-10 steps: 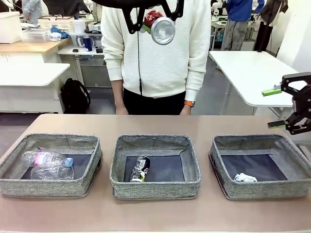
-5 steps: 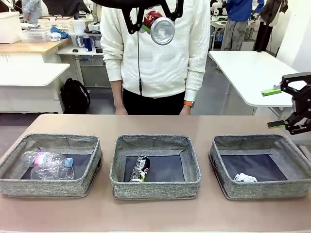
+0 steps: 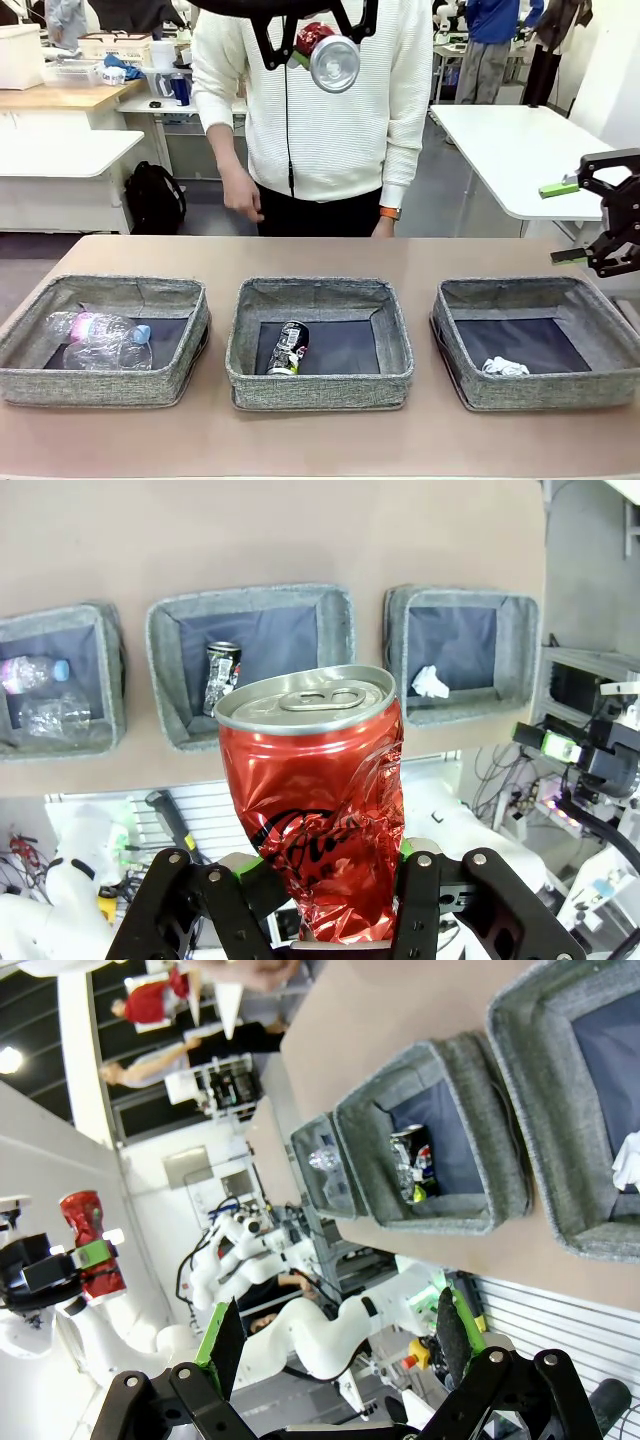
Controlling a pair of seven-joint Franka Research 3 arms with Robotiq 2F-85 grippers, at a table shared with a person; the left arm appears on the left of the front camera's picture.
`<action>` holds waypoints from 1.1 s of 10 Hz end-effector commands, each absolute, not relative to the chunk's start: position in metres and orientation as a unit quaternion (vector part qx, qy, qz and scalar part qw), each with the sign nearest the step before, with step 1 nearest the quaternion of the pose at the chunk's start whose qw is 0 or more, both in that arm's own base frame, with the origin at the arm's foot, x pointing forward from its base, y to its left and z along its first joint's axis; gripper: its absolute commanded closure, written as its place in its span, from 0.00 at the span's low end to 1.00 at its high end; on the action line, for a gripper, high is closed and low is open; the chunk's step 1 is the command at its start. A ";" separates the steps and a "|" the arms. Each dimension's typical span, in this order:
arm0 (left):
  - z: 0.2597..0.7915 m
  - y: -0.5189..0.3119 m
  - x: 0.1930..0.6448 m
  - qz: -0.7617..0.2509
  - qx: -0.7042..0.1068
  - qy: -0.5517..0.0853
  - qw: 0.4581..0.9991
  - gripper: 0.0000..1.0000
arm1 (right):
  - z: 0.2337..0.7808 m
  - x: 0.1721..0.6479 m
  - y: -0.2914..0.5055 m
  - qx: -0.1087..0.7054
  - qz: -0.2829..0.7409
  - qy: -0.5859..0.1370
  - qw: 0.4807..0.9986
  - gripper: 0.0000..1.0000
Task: Sort the waste into the appropriate baskets.
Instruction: Place the picked waste into the Fabric basket indicated by the person.
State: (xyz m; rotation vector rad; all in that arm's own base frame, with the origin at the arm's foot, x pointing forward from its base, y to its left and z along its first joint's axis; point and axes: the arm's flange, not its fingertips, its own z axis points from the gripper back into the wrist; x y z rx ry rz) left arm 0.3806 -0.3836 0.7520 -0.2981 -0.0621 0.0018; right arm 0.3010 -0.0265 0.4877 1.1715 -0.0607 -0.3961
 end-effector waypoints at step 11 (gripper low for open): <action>0.752 -0.384 0.380 0.001 -0.148 -0.031 0.988 0.75 | 0.491 0.302 -0.025 0.557 -0.192 -0.024 0.808 0.00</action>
